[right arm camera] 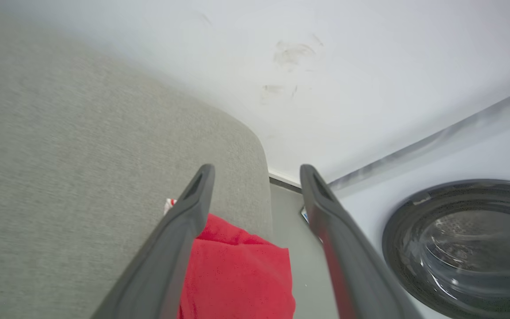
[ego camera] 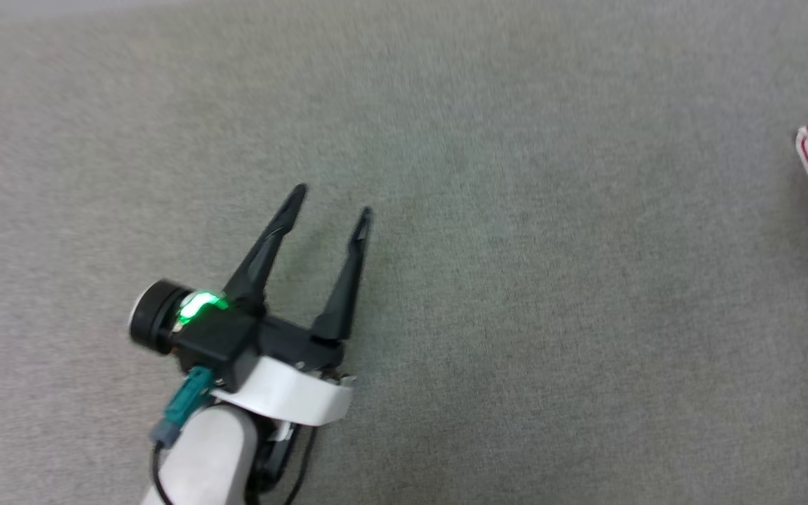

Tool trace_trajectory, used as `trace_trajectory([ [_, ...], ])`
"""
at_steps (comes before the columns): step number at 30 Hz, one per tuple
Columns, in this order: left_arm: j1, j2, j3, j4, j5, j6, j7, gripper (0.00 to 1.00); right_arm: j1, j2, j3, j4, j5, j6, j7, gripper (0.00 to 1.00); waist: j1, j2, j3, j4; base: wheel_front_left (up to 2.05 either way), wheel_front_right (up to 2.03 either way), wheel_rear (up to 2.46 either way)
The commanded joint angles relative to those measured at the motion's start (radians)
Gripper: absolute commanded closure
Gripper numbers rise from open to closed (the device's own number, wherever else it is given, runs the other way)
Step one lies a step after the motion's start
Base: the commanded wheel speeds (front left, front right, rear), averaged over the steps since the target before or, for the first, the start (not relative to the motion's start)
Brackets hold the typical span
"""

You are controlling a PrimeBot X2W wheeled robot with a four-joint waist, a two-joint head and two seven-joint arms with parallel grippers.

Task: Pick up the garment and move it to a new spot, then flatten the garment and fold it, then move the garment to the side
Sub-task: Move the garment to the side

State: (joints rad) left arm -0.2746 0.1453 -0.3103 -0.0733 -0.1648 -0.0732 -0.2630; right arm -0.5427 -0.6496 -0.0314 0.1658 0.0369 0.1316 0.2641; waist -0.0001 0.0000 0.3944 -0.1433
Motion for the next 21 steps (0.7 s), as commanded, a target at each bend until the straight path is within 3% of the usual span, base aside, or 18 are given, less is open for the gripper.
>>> trace_trajectory([
  [1,0.019,-0.003,0.012,0.004,-0.005,0.007,-0.002,0.0,0.019,0.022,0.004,-0.023,0.013,-0.002,-0.008,0.0,0.0001,0.0,-0.082,0.027,0.0,0.0,0.0],
  [11,0.154,-0.033,0.156,0.031,0.002,0.021,-0.002,0.0,0.226,0.282,0.01,-0.256,0.104,-0.002,-0.119,0.0,0.0001,0.0,-0.245,0.096,0.0,0.0,0.0],
  [16,0.213,-0.05,0.181,0.048,0.013,0.015,-0.002,0.0,0.356,0.402,0.031,-0.27,0.139,-0.002,-0.213,0.0,0.0001,0.0,-0.291,0.119,0.0,0.0,0.0],
  [21,0.256,-0.066,0.208,0.081,0.015,0.014,-0.002,0.0,0.438,0.473,0.037,-0.214,0.162,-0.002,-0.331,0.0,0.0001,0.0,-0.319,0.138,0.0,0.0,0.0],
])
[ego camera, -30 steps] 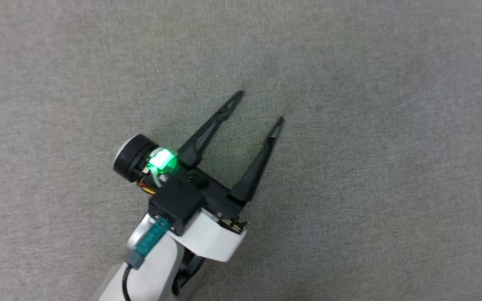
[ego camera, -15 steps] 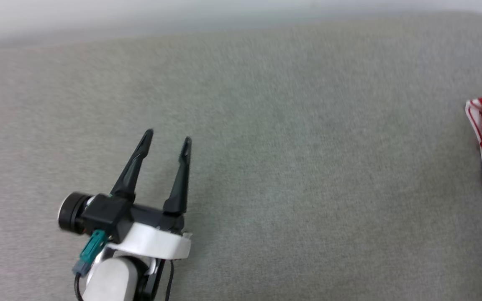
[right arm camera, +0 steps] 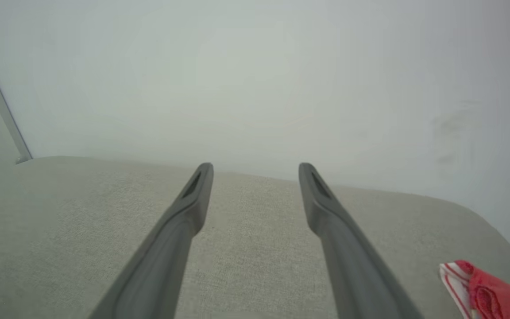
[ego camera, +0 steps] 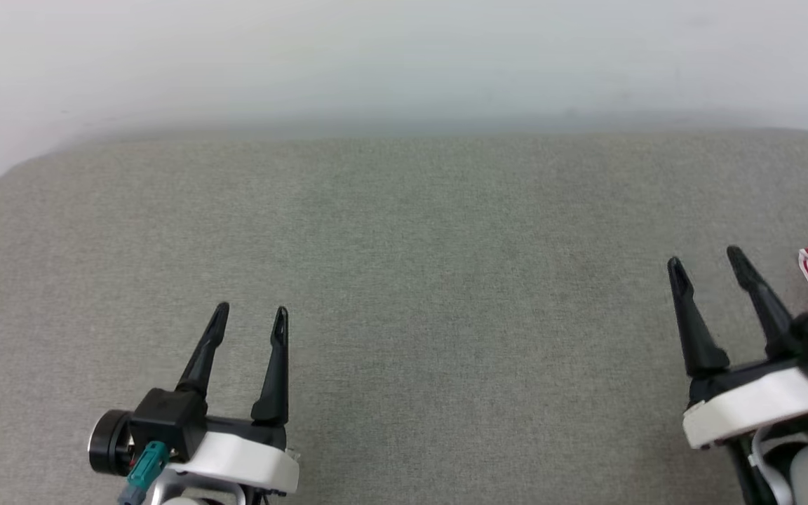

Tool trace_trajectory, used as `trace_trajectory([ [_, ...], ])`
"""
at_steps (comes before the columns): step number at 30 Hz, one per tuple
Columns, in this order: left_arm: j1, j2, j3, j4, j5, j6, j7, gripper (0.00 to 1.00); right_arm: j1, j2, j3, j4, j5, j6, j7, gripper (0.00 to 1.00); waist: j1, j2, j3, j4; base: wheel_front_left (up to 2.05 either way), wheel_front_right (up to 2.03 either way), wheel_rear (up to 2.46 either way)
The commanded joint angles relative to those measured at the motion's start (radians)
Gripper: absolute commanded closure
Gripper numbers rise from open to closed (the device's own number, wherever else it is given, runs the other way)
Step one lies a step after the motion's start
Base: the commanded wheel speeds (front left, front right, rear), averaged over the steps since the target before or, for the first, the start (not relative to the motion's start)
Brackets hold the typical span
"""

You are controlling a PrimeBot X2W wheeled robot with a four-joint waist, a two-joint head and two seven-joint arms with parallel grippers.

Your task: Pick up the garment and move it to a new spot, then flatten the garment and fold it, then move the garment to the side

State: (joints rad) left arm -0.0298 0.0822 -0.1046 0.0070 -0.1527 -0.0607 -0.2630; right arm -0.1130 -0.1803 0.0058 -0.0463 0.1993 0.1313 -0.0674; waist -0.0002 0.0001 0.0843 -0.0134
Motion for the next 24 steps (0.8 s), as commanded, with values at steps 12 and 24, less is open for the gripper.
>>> trace_trajectory([
  [12,0.05,-0.018,0.042,0.061,0.026,-0.016,-0.002,0.0,0.077,0.093,0.028,0.146,0.031,-0.001,-0.149,0.0,0.0002,-0.0001,-0.052,0.023,0.0,0.0,0.0],
  [24,0.04,-0.027,0.067,0.024,0.027,-0.043,-0.002,0.0,0.054,0.091,0.042,0.162,0.005,-0.001,-0.176,0.0,0.0002,-0.0001,-0.04,0.015,0.0,0.0,0.0],
])
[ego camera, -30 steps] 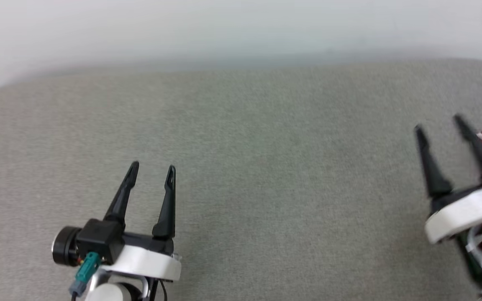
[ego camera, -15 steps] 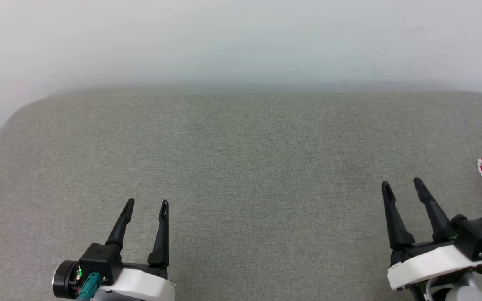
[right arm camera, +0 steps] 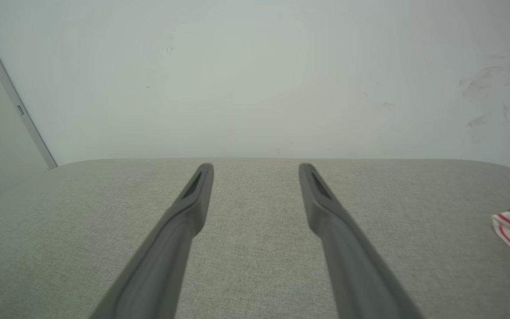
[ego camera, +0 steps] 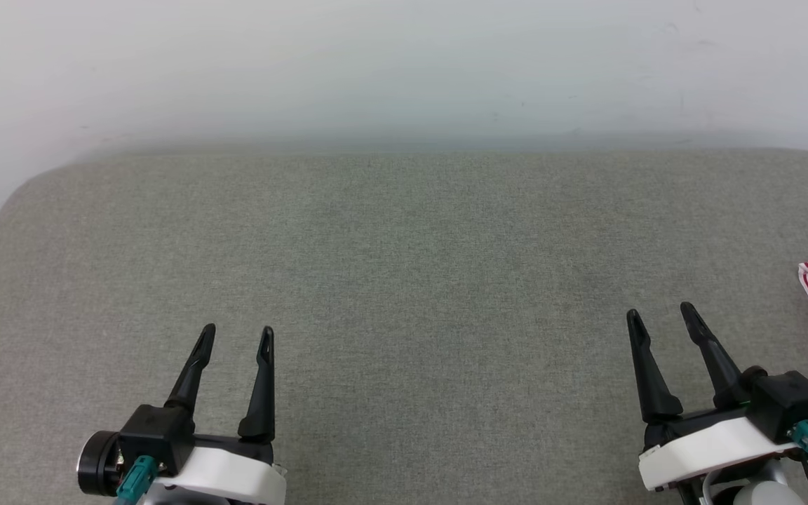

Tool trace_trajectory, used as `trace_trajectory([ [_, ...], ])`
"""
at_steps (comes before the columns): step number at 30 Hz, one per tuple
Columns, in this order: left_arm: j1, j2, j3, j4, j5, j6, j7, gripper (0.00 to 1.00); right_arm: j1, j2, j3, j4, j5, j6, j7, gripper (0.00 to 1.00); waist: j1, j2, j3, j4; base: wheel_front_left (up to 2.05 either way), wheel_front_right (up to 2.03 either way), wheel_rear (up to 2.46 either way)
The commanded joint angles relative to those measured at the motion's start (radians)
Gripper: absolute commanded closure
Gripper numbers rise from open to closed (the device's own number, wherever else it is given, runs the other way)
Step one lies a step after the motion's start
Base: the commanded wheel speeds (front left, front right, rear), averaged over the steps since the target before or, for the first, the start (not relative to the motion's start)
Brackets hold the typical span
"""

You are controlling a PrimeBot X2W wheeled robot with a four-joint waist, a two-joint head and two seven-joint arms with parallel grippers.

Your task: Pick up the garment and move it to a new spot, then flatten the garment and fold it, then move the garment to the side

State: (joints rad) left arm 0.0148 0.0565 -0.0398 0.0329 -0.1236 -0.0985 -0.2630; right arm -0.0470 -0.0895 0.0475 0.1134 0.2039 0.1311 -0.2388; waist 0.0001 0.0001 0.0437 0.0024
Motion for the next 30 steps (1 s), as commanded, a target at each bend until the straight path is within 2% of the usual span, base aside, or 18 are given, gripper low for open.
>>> trace_trajectory([
  [1,-0.005,-0.002,0.004,-0.004,-0.002,-0.006,-0.002,0.0,-0.013,0.001,0.0,0.003,0.0,-0.001,-0.006,0.0,-0.0001,-0.0001,0.001,-0.001,0.0,0.0,0.0],
  [20,-0.003,-0.007,0.01,-0.023,-0.007,-0.016,-0.002,0.0,-0.018,0.015,0.001,-0.005,0.006,-0.001,-0.018,0.0,-0.0001,-0.0001,0.004,-0.003,0.0,0.0,0.0],
  [21,0.0,-0.004,0.01,-0.021,-0.004,-0.016,0.0,1.0,-0.01,0.009,0.001,-0.002,0.007,0.0,-0.013,1.0,0.0,-0.0001,0.004,-0.003,0.0,0.0,0.0],
  [24,0.009,-0.005,0.01,0.01,-0.004,-0.016,0.001,1.0,0.005,0.009,0.002,0.024,0.008,0.0,-0.008,1.0,0.0,-0.0001,0.004,-0.003,0.0,0.0,0.0],
  [30,0.005,-0.001,0.013,0.019,-0.106,-0.016,0.019,1.0,0.006,0.008,-0.003,0.03,0.103,0.0,0.011,1.0,0.0,-0.0001,0.003,-0.003,0.0,0.0,0.0],
])
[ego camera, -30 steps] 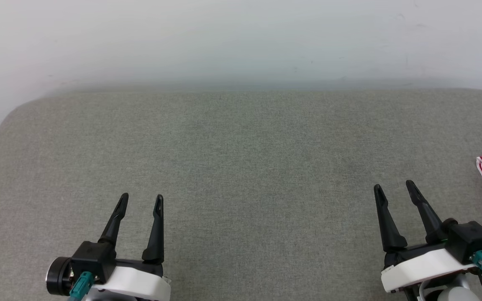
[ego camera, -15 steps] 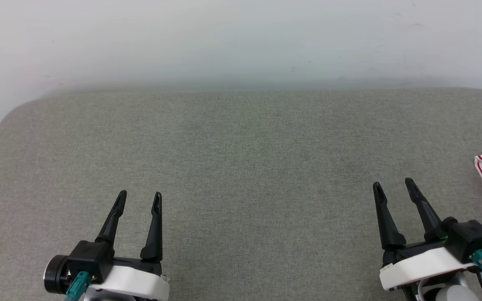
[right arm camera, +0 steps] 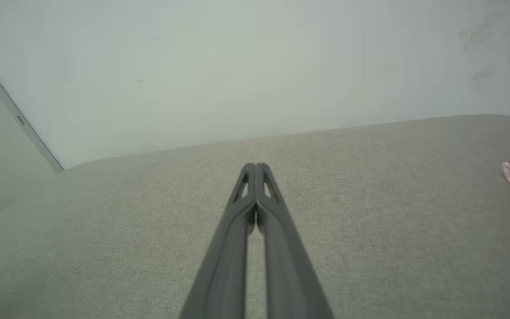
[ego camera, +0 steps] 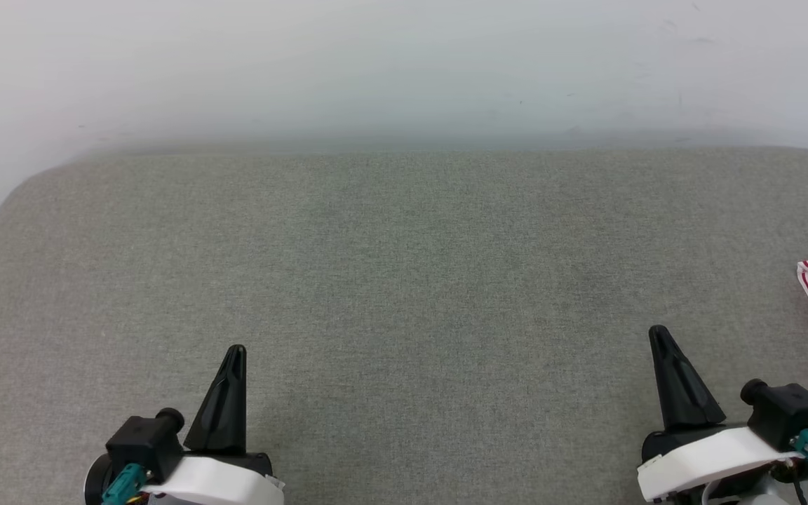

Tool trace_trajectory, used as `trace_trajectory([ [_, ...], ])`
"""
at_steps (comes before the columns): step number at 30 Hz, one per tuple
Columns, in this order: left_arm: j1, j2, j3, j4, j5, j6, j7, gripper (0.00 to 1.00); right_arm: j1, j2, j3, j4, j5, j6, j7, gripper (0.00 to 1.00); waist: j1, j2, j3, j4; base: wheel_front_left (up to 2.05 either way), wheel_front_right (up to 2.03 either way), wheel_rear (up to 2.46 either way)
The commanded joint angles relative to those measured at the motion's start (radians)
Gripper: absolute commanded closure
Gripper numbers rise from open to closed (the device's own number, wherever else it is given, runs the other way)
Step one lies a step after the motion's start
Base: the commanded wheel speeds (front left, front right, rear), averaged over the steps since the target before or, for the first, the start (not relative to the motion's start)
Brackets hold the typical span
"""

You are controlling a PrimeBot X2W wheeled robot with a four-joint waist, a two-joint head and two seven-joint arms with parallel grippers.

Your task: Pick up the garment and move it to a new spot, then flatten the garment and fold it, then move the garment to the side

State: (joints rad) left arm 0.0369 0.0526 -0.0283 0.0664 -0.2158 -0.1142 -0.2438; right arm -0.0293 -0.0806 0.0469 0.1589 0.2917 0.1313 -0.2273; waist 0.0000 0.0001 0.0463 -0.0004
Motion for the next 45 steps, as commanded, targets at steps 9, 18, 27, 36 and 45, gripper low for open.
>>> trace_trajectory([
  [9,-0.036,0.011,0.009,0.012,-0.196,-0.002,0.038,1.0,-0.023,-0.004,-0.015,-0.002,0.186,0.0,0.036,1.0,0.0,-0.0001,-0.003,0.0,0.0,0.0,0.0],
  [18,-0.053,0.016,0.017,0.037,-0.358,-0.005,0.071,1.0,-0.031,-0.005,-0.027,0.009,0.338,0.0,0.07,1.0,0.0,-0.0001,-0.007,0.0,0.0,0.0,0.0],
  [27,-0.066,0.021,0.026,0.055,-0.503,-0.007,0.103,1.0,-0.039,-0.004,-0.039,0.018,0.473,0.0,0.101,1.0,0.0,-0.0001,-0.01,0.0,0.0,0.0,0.0],
  [36,-0.08,0.023,0.037,0.074,-0.66,-0.009,0.139,1.0,-0.047,-0.003,-0.053,0.029,0.621,0.0,0.137,1.0,0.0,-0.0001,-0.014,0.0,0.0,0.0,0.0],
  [45,-0.091,0.024,0.047,0.088,-0.775,-0.01,0.167,1.0,-0.052,-0.001,-0.065,0.037,0.729,0.0,0.164,1.0,0.0,-0.0001,-0.017,0.0,0.0,0.0,0.0],
])
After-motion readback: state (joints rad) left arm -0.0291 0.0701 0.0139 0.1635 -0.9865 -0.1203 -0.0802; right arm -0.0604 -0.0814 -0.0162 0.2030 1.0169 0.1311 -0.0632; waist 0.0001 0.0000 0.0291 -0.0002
